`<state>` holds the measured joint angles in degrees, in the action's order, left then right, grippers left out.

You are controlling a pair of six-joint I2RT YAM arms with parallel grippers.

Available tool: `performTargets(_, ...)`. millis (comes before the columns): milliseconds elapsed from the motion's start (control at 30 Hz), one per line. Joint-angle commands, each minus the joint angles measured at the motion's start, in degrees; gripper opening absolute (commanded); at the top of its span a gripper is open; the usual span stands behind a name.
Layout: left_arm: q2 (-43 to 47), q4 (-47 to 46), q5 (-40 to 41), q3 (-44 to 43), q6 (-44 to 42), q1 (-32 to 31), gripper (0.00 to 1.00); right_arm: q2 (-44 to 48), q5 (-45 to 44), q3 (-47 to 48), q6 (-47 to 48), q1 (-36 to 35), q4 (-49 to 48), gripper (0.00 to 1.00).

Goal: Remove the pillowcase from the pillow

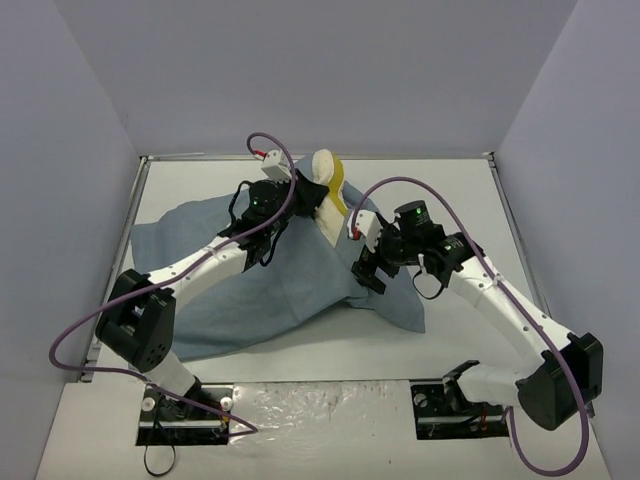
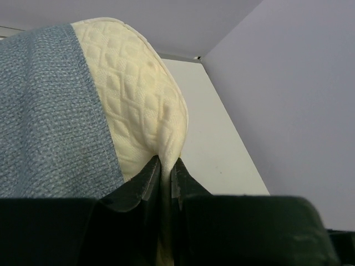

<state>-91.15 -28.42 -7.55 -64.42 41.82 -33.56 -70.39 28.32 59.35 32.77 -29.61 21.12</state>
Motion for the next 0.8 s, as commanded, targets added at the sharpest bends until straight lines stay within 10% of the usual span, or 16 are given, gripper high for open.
performTargets(0, 3.26, -7.69, -0.97, -4.57, 2.91, 1.74, 0.02, 1.40, 4.81, -1.96, 5.19, 0.07, 4.80, 0.91)
performTargets(167, 4.05, -8.14, -1.76, -4.92, 4.23, 2.71, 0.02, -4.82, 4.64, -2.31, 7.39, 0.07, 4.71, 0.81)
performTargets(400, 6.69, -7.44, -1.33, -4.92, 5.55, 4.55, 0.02, -7.05, 7.37, -0.38, 9.05, 0.34, 4.19, 0.16)
performTargets(767, 3.88, -13.85, -2.11, -8.08, 30.85, 15.89, 0.02, 2.10, 4.21, -10.22, 19.26, -5.63, 4.01, 0.01)
